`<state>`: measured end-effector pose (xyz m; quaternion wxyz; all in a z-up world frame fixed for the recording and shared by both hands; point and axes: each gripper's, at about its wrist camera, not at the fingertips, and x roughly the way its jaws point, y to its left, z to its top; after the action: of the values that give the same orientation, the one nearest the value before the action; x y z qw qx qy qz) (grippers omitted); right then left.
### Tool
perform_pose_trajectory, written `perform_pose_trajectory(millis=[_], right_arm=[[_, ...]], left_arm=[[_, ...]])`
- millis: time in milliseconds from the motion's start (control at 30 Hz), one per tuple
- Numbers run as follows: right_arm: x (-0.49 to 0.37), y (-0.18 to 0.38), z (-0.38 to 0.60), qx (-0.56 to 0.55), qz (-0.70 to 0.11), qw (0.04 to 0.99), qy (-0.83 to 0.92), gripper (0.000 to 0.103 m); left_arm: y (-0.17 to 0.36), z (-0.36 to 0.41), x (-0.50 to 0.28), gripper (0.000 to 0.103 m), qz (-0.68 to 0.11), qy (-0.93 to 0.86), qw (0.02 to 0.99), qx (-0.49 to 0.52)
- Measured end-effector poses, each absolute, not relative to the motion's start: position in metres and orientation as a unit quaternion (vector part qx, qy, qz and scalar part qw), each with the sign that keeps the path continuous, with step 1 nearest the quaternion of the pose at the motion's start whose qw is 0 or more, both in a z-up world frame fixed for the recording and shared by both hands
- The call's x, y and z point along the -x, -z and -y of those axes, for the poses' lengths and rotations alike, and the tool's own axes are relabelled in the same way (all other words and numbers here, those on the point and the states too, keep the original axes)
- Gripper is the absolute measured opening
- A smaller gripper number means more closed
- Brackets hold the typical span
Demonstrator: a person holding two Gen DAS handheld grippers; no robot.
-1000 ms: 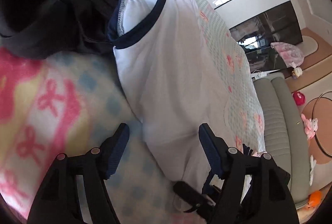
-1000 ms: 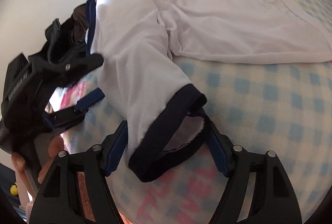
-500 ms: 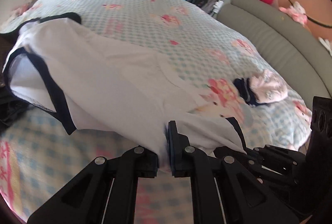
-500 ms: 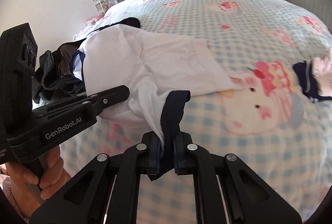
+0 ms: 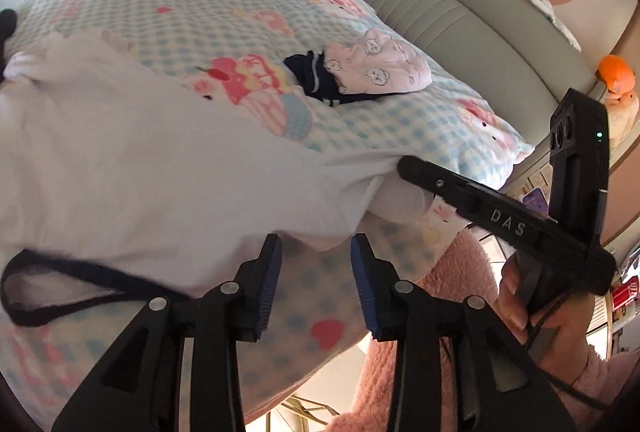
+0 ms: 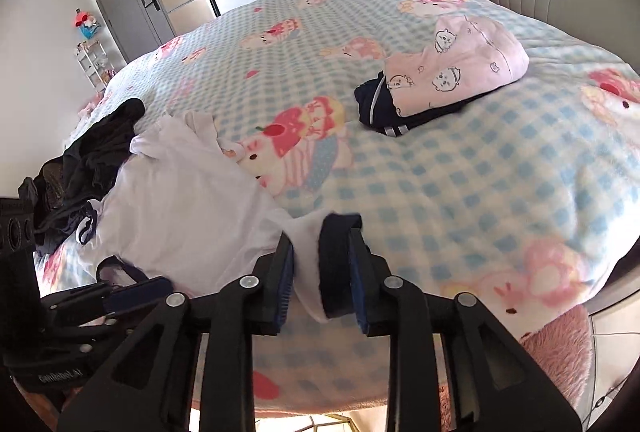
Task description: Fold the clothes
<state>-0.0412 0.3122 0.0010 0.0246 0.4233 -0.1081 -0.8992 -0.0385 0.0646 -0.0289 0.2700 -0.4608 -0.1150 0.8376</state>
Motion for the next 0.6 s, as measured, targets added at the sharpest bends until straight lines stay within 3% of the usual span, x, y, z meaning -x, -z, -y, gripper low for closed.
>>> perform_pose_trajectory(millis=[167,233,400,500,567,600], right_arm=[[0.031,-0.004,-0.308,-0.425,0.133,0.05,0.894,0.034],[0.032,0.004,-0.288,-0.439,0.14,0.1,0.882,0.043],[0.041,0.059,-0.204,-0.532,0.116,0.226,0.808,0.047],[0.047,0.086,-0.177,-0.561,0.071,0.204,0.8,0.05],[0.051,0.091,-0.172,-0.54,0.021,0.15,0.828,0.039],[0.052,0.09,-0.172,-0.528,0.002,0.128,0.839,0.038]], left_arm=[[0.048,0.042,0.009,0.042,0.166,-0.874,0.09,0.448],[0.062,0.068,0.015,0.042,0.178,-0.867,0.042,0.464],[0.068,0.079,0.025,0.049,0.16,-0.863,0.015,0.479],[0.069,0.079,0.028,0.055,0.145,-0.862,0.009,0.485],[0.069,0.079,0.03,0.048,0.135,-0.862,0.005,0.489],[0.069,0.079,0.031,0.028,0.13,-0.861,0.003,0.491]])
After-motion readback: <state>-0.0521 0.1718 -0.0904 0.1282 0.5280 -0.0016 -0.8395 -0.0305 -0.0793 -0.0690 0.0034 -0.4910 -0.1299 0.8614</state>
